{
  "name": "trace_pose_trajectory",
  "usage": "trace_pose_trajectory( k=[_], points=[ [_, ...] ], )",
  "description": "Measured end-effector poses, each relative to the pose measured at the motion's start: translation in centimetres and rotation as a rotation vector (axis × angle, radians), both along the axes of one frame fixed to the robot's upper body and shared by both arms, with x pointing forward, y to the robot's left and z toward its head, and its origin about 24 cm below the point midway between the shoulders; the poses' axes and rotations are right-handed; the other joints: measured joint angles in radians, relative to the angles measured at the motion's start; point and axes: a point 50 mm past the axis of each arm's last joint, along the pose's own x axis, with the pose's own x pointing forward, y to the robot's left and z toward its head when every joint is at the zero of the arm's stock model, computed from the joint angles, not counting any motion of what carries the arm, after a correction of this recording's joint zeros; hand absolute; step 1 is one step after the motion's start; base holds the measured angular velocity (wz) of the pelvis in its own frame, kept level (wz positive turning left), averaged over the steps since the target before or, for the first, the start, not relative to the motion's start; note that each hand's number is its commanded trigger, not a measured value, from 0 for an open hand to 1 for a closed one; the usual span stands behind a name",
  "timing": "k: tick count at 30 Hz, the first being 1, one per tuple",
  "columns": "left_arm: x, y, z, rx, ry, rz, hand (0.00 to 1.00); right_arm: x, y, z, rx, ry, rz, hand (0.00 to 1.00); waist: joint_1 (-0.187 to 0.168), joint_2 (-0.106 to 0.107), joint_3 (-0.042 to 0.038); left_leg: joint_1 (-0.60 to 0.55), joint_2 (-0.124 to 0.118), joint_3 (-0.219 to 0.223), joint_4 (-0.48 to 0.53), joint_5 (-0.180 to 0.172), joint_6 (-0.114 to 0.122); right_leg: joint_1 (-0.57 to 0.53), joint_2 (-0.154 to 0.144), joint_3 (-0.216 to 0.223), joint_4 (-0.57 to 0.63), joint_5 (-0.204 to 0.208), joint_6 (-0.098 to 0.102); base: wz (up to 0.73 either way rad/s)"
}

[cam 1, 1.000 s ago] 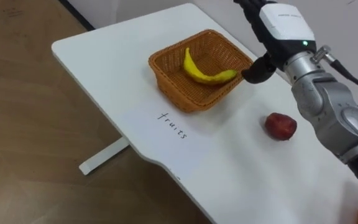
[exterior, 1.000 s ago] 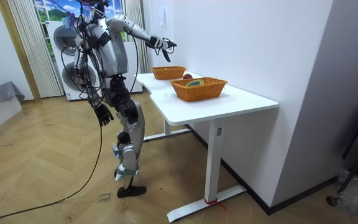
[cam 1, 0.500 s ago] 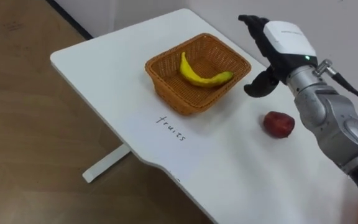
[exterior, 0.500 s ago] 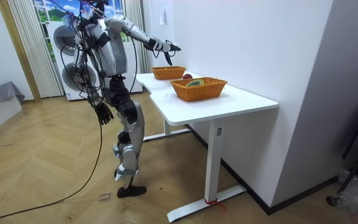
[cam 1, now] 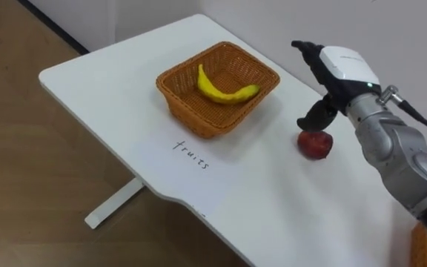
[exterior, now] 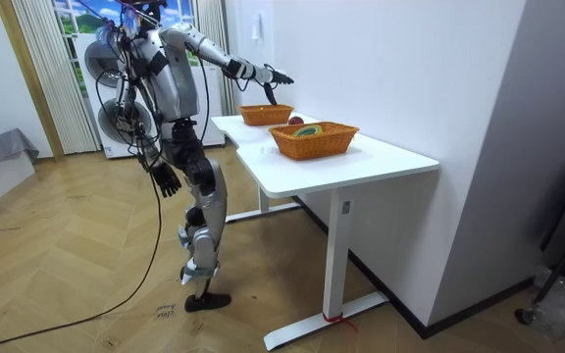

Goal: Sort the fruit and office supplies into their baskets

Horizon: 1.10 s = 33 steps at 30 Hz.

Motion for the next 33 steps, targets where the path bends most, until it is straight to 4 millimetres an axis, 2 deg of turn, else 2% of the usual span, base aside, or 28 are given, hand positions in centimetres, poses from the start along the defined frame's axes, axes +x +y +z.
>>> trace_pose_trajectory(
  k=[4,14,22,33],
  points=[
    [-0.2,0.1,0.0,0.001,0.015,0.007,0.00,-0.2,-0.8,-1.0,-0.001,0.067,-0.044,0.00,-0.001,0.001,0.0005,-0.004,0.000,0.002,0.003,-0.005,-0.003,-0.005,0.000,0.006,0.002,0.000,0.000,0.00],
    [0.0,0.2,0.0,0.007,0.019,0.006,0.00,-0.1,-1.6,-1.0,0.008,0.097,-0.077,0.00,-0.003,0.003,0.0023,-0.015,0.000,0.002,0.016,-0.005,0.002,-0.008,0.000,0.001,0.002,0.001,0.000,0.00],
    [0.0,0.7,0.2,0.023,0.025,-0.002,0.00,-0.4,-3.0,-2.8,0.021,0.189,-0.159,0.00,-0.001,0.009,0.0065,-0.012,0.000,0.002,0.018,-0.010,0.004,0.002,-0.001,-0.006,0.001,0.001,0.001,0.00],
    [0.0,0.8,0.3,0.029,0.025,-0.010,0.00,-0.5,-3.1,-3.3,0.077,0.212,-0.175,0.00,0.001,0.004,0.0046,-0.023,0.001,0.008,0.022,-0.014,0.004,-0.012,-0.001,-0.013,0.002,0.001,0.001,0.00]
  ],
)
